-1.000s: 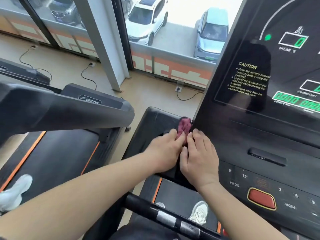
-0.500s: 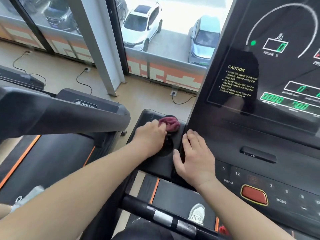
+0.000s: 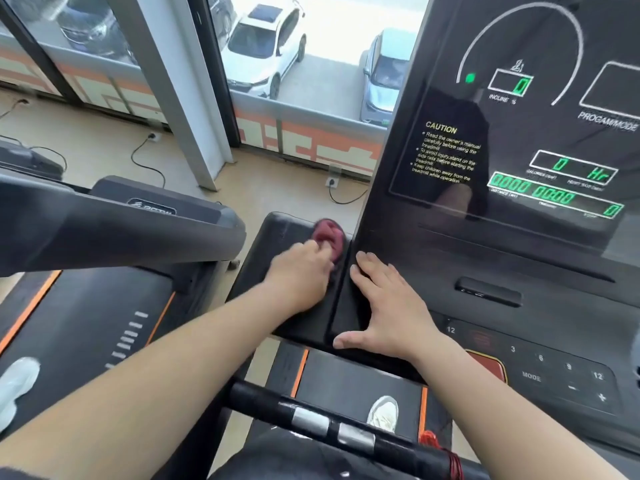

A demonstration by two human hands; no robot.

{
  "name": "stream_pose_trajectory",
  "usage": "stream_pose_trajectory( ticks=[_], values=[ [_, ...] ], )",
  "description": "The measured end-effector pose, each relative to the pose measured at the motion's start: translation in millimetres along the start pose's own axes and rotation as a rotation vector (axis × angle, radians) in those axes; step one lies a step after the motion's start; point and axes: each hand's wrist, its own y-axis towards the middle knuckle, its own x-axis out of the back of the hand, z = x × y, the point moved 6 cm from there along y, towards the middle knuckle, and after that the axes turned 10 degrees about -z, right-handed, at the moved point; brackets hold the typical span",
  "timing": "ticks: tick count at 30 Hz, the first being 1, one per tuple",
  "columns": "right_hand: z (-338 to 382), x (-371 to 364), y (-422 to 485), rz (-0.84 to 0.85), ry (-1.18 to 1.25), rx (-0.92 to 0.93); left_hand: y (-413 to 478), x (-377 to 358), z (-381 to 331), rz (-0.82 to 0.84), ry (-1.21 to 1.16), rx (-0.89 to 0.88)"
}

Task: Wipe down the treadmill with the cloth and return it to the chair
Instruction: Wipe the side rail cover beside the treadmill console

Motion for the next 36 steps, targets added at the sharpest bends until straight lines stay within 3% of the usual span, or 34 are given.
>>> stream_pose_trajectory(
  ticks=[4,7,10,13,16,18,22,30,36],
  values=[
    [-0.9,1.8,0.5,-0.007,0.017,-0.008,-25.1,1.2,-11.3,-0.025,0.066,-0.174],
    [3.4,2.5,0.9,-0.025,0.019,-0.040,15.2,2.9,24.6,-0.041,0.170,-0.054],
    [7.3,4.1,1.0,-0.019,0.027,-0.079,20.7,2.3,12.6,-0.018,0.075,0.060],
    [8.8,7.8,1.6,0.011,0.012,-0.092,-15.6,-3.3,-23.0,-0.013,0.060,-0.066],
    [12.1,15.1,3.2,0.019,0.008,-0.114,-18.8,3.5,-11.5,-0.015,0.089,-0.187],
    [17.3,18.4,4.8,0.044,-0.019,-0.128,6.0,7.8,21.5,-0.017,0.180,-0.111],
    [32.6,17.5,8.4,0.050,-0.053,-0.178,31.0,20.1,76.8,-0.024,0.175,0.226],
    [33.6,15.5,6.3,0.076,-0.053,-0.167,-49.1,11.0,24.5,0.175,0.195,0.194],
    [32.3,14.9,4.8,0.124,-0.071,-0.138,12.6,25.0,69.6,-0.025,0.180,0.222]
  ],
)
